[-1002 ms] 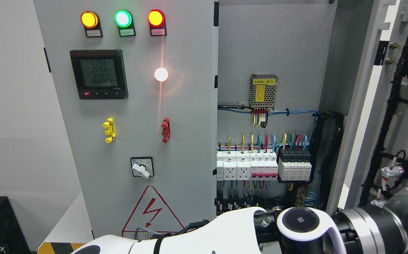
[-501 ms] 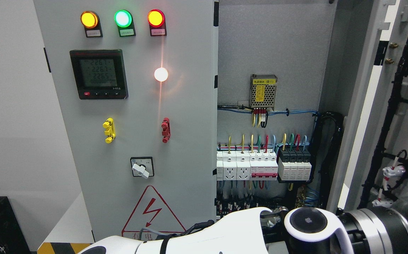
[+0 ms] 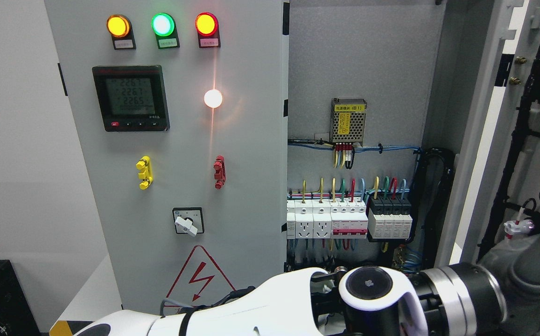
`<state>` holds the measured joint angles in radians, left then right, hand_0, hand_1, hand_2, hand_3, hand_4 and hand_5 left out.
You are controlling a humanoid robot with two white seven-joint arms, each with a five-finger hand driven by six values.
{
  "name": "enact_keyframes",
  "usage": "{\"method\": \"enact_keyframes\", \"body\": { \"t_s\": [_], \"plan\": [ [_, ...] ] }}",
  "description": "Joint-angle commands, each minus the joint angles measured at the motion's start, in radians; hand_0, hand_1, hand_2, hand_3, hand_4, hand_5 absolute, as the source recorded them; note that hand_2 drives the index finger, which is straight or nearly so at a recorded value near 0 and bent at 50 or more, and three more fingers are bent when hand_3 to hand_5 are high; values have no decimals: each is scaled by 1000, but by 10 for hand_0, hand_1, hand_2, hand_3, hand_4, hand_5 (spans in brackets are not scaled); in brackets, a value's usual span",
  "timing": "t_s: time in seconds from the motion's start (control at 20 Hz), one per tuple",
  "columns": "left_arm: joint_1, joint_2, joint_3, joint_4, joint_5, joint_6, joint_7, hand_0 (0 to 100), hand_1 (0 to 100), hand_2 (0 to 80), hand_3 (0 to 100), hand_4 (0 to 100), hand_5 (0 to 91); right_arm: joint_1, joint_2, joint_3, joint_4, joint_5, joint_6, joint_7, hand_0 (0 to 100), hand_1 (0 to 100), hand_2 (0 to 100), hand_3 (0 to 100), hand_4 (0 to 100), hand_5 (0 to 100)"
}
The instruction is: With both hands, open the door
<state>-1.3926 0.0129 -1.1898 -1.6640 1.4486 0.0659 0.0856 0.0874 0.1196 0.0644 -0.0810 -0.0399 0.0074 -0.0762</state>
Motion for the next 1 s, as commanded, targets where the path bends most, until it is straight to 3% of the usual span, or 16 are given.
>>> {"method": "enact_keyframes", "body": {
  "t_s": [0.0, 0.25, 0.65, 0.8, 0.95],
  "plan": [
    [44, 257, 32, -230, 1, -2, 0, 0, 0, 0, 0, 0, 0, 0, 0, 0, 0, 0, 0, 0, 191, 0, 0, 0, 0, 0],
    [108, 393, 68, -322, 1, -2, 2, 0, 0, 0, 0, 0, 0, 0, 0, 0, 0, 0, 0, 0, 191, 0, 0, 0, 0, 0],
    [291, 556, 79, -362, -7, -5, 0, 0, 0, 0, 0, 0, 0, 0, 0, 0, 0, 0, 0, 0, 191, 0, 0, 0, 0, 0],
    [384, 608, 79, -359, -33, -9, -4, 0, 0, 0, 0, 0, 0, 0, 0, 0, 1, 0, 0, 0, 191, 0, 0, 0, 0, 0],
    [480, 651, 79, -359, -98, -11, -6, 0, 0, 0, 0, 0, 0, 0, 0, 0, 1, 0, 0, 0, 191, 0, 0, 0, 0, 0]
  ]
}}
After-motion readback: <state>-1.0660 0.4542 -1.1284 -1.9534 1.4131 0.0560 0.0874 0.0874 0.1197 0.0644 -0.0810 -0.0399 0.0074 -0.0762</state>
